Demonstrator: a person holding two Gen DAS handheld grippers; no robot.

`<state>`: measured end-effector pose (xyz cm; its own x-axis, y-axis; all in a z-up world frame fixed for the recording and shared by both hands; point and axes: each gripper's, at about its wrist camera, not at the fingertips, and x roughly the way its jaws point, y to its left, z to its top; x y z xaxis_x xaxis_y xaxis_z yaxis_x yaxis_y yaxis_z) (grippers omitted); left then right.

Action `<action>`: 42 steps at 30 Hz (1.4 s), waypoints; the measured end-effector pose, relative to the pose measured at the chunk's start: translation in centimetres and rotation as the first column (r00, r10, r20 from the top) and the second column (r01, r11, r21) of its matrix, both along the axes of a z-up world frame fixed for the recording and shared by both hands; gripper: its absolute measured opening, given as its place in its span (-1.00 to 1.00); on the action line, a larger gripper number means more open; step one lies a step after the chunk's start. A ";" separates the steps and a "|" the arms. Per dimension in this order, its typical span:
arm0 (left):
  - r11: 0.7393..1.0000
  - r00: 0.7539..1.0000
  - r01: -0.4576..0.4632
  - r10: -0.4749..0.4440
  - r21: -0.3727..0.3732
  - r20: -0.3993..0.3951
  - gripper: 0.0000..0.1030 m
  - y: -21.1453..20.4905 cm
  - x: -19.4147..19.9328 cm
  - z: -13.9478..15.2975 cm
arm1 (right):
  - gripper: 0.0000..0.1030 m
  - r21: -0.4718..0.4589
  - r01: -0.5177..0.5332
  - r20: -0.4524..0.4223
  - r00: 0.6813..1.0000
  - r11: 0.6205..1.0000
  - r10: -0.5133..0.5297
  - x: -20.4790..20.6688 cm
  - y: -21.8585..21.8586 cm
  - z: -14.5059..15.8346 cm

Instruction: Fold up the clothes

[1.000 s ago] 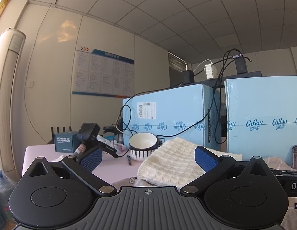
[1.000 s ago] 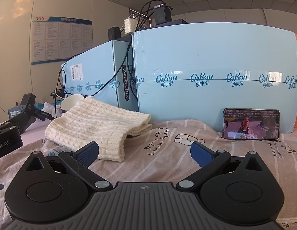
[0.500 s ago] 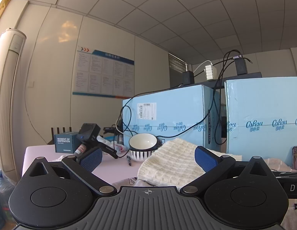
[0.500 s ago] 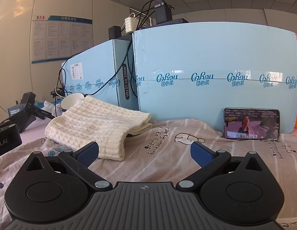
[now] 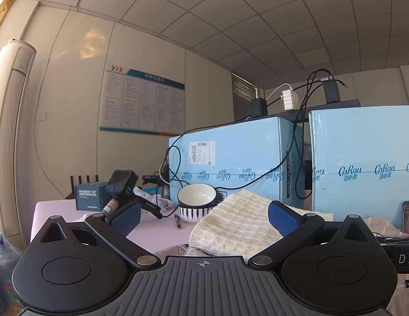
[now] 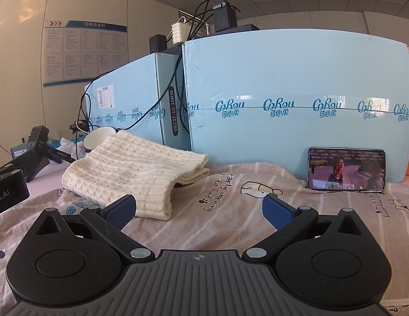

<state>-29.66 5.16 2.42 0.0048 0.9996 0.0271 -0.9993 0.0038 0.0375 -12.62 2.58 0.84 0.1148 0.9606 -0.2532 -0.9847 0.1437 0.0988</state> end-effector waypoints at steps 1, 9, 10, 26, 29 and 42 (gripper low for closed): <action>1.000 1.000 0.000 0.000 0.000 0.000 1.00 0.0 0.0 0.0 | 1.00 0.000 0.000 0.000 1.000 1.000 0.000 0.0 0.0 0.0; 1.000 1.000 0.000 0.000 -0.001 -0.001 1.00 0.0 0.0 0.0 | 1.00 0.000 0.000 0.000 1.000 1.000 0.000 0.0 0.0 0.0; 1.000 1.000 0.001 -0.001 -0.001 -0.001 1.00 0.0 0.0 0.0 | 1.00 0.000 0.001 0.000 1.000 1.000 -0.001 0.0 0.0 0.0; 1.000 1.000 0.001 -0.001 -0.007 -0.006 1.00 -0.1 0.1 -0.1 | 1.00 0.001 0.000 -0.002 1.000 1.000 0.000 0.0 0.0 0.0; 1.000 1.000 0.001 -0.001 -0.007 -0.008 1.00 0.0 0.2 0.0 | 1.00 0.001 -0.001 -0.002 1.000 1.000 0.001 0.1 0.0 0.0; 1.000 1.000 0.002 -0.002 -0.003 -0.010 1.00 0.0 0.3 -0.1 | 1.00 0.002 -0.001 -0.002 1.000 1.000 0.001 0.1 0.0 0.0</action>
